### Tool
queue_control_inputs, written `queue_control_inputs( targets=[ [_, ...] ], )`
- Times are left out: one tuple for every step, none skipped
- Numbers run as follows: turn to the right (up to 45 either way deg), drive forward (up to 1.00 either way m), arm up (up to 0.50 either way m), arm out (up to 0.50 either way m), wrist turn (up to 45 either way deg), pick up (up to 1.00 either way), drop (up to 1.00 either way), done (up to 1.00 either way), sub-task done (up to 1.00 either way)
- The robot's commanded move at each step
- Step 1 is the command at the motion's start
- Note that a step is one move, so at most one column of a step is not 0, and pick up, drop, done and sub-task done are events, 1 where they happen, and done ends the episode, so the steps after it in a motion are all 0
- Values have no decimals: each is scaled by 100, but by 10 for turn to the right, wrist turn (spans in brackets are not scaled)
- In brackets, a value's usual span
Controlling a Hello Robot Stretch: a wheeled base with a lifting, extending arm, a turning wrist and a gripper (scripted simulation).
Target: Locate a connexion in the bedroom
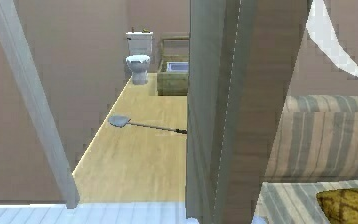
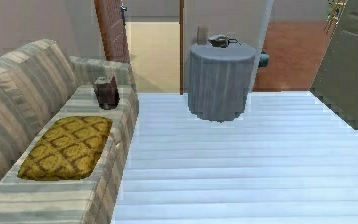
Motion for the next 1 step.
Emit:
queue_control_inputs(
  targets=[
    [-450, 0, 0, 0, 0, 0, 0, 0, 0]
  ],
)
